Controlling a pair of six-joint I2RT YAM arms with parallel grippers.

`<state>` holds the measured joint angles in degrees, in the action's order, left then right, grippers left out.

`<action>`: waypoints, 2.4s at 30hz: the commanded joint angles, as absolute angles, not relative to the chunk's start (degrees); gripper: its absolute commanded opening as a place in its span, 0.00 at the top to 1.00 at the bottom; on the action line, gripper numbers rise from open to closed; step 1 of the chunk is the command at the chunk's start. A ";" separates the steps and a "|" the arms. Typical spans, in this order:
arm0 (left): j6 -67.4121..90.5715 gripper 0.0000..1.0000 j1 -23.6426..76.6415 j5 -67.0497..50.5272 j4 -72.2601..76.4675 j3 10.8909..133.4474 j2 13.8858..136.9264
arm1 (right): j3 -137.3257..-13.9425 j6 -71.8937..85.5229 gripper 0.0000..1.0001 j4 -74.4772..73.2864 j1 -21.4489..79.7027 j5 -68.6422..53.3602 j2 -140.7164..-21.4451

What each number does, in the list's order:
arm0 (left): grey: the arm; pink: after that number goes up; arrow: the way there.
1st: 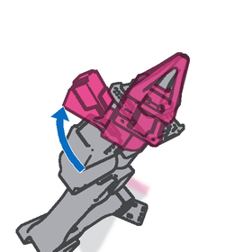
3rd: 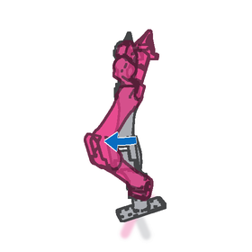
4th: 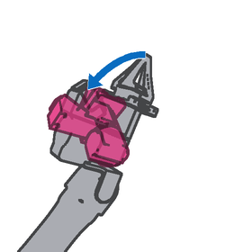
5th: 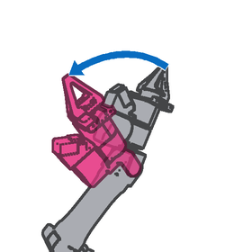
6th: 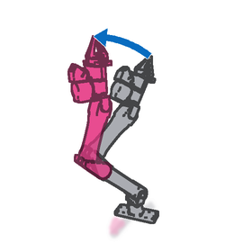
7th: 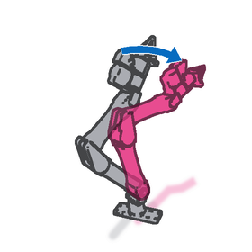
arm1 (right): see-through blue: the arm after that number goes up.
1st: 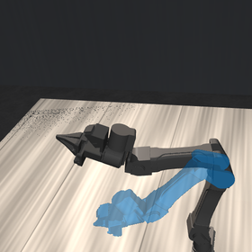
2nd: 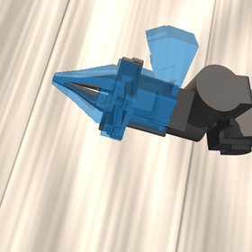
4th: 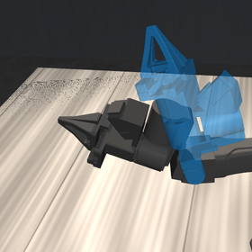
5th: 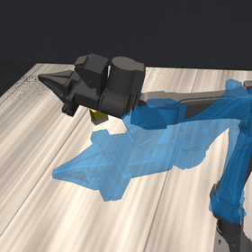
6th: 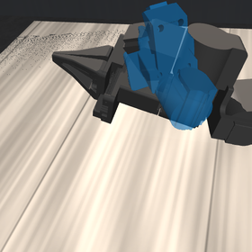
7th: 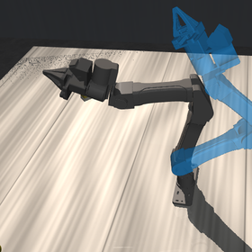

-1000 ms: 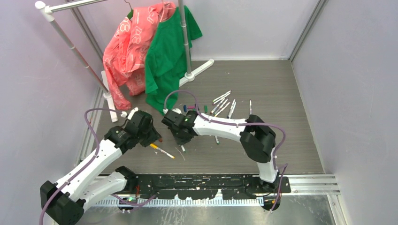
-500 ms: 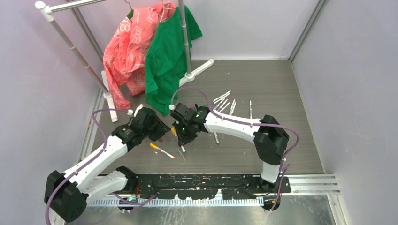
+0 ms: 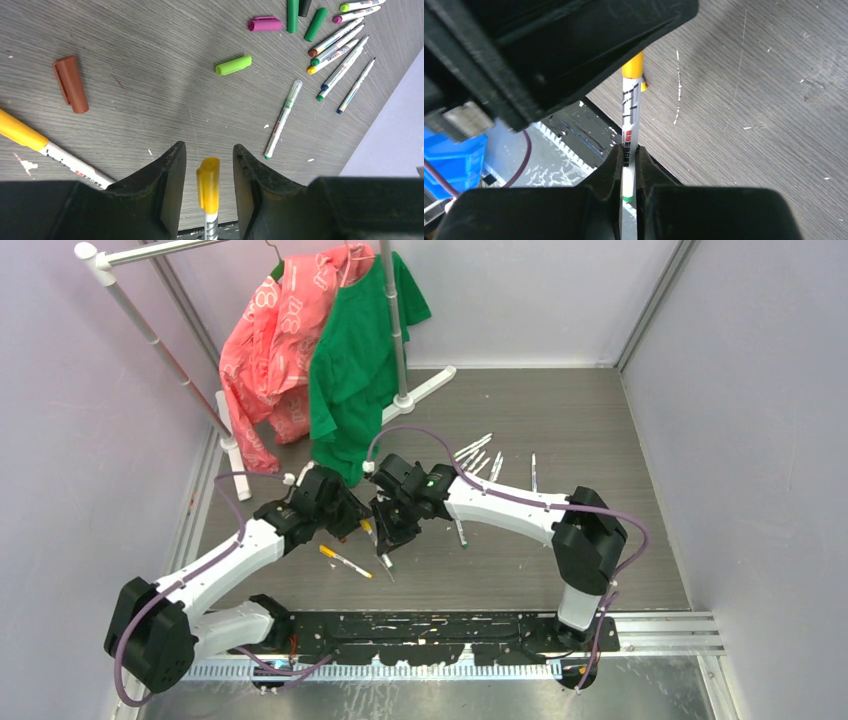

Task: Open the pen caps
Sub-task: Open the pen cap from the pen.

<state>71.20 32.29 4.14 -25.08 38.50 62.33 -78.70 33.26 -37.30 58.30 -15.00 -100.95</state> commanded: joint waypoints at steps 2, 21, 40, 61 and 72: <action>72.31 0.60 32.35 2.64 -19.92 38.54 63.91 | -78.38 34.23 0.99 -34.38 57.40 -19.17 -97.28; 72.60 1.00 32.42 0.43 -16.87 36.38 60.05 | -77.92 35.61 0.76 -31.31 55.10 -20.83 -98.25; 72.79 1.00 32.41 2.42 -20.93 42.14 63.08 | -77.63 35.86 0.99 -29.74 53.94 -21.08 -100.97; 85.57 1.00 29.97 -2.22 -21.99 55.37 82.39 | -59.48 25.70 0.99 -34.16 55.72 23.66 -93.50; 86.53 1.00 27.35 -4.13 -13.46 54.54 84.49 | -56.56 25.56 0.99 -31.52 54.27 10.02 -90.12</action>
<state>83.99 31.24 -7.62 -20.75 52.12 85.93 -61.08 23.07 -18.63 57.58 12.62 -92.71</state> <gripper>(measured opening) 0.131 0.186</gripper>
